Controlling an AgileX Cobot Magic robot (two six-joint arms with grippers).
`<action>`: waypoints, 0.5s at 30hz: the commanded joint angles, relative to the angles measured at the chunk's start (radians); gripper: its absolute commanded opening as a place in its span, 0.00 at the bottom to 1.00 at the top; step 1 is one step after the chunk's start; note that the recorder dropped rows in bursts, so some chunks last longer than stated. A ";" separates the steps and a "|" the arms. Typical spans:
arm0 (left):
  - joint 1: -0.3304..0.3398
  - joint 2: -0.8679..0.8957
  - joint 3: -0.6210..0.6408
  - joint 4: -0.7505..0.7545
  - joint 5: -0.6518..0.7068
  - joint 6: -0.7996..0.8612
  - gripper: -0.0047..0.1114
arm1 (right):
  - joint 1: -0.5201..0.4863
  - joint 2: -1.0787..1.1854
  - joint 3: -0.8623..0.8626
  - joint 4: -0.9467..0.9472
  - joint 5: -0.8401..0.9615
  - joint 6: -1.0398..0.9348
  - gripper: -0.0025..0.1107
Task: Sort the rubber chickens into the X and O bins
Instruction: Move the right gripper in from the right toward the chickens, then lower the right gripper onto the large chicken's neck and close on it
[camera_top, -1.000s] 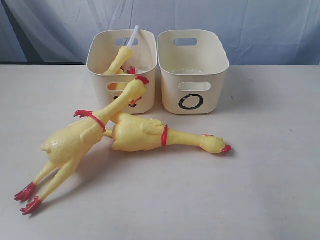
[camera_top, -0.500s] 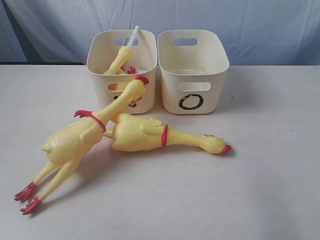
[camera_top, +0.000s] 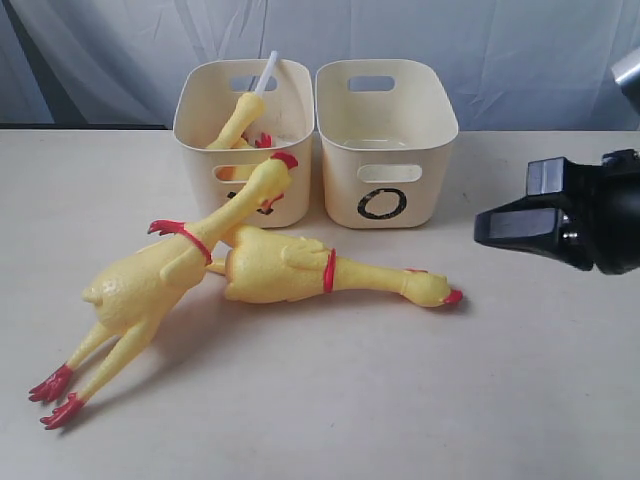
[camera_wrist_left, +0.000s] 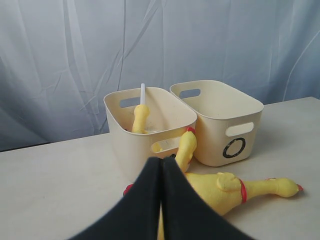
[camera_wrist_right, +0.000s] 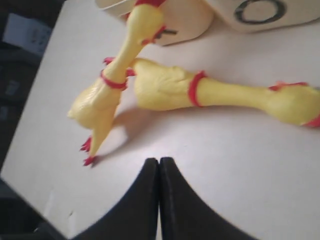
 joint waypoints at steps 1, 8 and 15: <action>0.000 -0.008 0.003 -0.005 -0.004 -0.001 0.04 | -0.005 0.085 -0.007 0.180 0.152 -0.113 0.01; 0.000 -0.008 0.003 -0.005 -0.004 -0.001 0.04 | 0.069 0.163 -0.007 0.396 0.171 -0.303 0.01; 0.000 -0.008 0.003 -0.005 -0.004 -0.001 0.04 | 0.337 0.227 -0.020 0.582 -0.116 -0.398 0.01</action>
